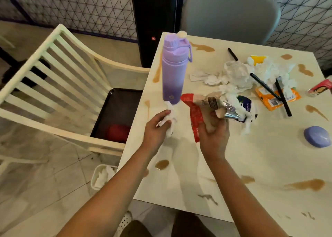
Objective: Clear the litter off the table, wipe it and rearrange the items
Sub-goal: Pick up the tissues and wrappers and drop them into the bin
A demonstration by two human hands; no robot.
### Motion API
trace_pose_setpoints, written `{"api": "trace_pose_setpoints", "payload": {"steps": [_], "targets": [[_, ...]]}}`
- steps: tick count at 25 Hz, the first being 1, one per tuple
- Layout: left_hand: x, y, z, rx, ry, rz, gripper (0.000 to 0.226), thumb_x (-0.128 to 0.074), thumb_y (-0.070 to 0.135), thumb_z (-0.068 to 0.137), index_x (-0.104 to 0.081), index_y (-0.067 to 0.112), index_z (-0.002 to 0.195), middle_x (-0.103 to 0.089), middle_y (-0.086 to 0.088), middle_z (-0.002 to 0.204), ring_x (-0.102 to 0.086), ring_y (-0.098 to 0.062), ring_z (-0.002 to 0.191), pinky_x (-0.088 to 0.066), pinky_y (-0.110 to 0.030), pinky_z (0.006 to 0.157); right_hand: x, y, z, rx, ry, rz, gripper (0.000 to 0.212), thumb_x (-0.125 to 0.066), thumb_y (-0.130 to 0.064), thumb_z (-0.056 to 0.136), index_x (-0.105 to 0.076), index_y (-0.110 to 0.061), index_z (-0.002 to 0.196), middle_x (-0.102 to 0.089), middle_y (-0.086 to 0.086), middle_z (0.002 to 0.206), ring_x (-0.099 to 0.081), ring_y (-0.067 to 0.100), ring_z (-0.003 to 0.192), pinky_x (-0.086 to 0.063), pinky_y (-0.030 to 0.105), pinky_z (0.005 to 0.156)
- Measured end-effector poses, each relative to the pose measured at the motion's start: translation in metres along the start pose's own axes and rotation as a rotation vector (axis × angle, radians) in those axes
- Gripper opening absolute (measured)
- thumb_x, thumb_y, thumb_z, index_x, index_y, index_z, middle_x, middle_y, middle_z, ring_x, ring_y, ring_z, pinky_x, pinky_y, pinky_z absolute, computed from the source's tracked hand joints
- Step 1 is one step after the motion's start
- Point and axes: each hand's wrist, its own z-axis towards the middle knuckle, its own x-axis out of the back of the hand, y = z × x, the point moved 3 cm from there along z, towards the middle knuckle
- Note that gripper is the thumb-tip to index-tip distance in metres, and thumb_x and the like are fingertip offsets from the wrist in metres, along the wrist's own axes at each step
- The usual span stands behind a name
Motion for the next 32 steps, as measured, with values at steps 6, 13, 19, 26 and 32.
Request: {"api": "trace_pose_setpoints", "payload": {"steps": [6, 13, 19, 26, 32], "targets": [[0.179, -0.050, -0.053, 0.125, 0.244, -0.147, 0.030, -0.055, -0.003, 0.087, -0.063, 0.025, 0.094, -0.063, -0.010, 0.115, -0.059, -0.023, 0.104, -0.047, -0.038, 0.095, -0.120, -0.095, -0.143, 0.076, -0.516, 0.022, 0.047, -0.057, -0.012, 0.080, -0.047, -0.003, 0.125, -0.047, 0.016, 0.125, -0.048, 0.020, 0.111, -0.032, 0.008, 0.090], [0.352, -0.116, -0.110, 0.290, 0.500, -0.079, 0.030, -0.050, -0.010, 0.085, -0.059, 0.010, 0.105, -0.059, -0.010, 0.109, -0.055, -0.020, 0.095, -0.046, -0.020, 0.070, -0.198, -0.129, -0.264, -0.073, -0.862, -0.130, 0.053, -0.053, -0.005, 0.089, -0.039, -0.018, 0.139, -0.031, 0.002, 0.143, -0.039, 0.014, 0.129, -0.026, 0.012, 0.101], [0.393, -0.162, -0.129, 0.453, 0.508, 0.026, 0.032, -0.053, -0.009, 0.081, -0.062, 0.010, 0.105, -0.061, -0.011, 0.112, -0.055, -0.020, 0.091, -0.046, -0.022, 0.067, -0.235, -0.088, -0.296, -0.224, -0.954, -0.321, 0.047, -0.050, -0.003, 0.090, -0.047, -0.023, 0.132, -0.044, 0.003, 0.137, -0.047, 0.017, 0.122, -0.043, 0.031, 0.103], [0.398, -0.252, -0.095, 0.573, 0.474, 0.066, 0.031, -0.055, -0.007, 0.082, -0.062, 0.009, 0.108, -0.059, -0.006, 0.106, -0.055, -0.015, 0.081, -0.039, -0.001, 0.049, -0.294, 0.002, -0.312, -0.362, -0.908, -0.462, 0.052, -0.050, 0.007, 0.086, -0.048, -0.015, 0.133, -0.043, 0.008, 0.139, -0.053, 0.025, 0.117, -0.049, 0.040, 0.096], [0.399, -0.363, -0.058, 0.609, 0.495, 0.110, 0.027, -0.059, 0.002, 0.081, -0.063, 0.018, 0.102, -0.061, -0.008, 0.113, -0.057, -0.022, 0.094, -0.046, -0.021, 0.073, -0.344, 0.086, -0.341, -0.197, -1.016, -0.595, 0.045, -0.049, 0.001, 0.089, -0.050, -0.025, 0.125, -0.048, -0.004, 0.127, -0.054, 0.009, 0.104, -0.037, 0.005, 0.088]]}}
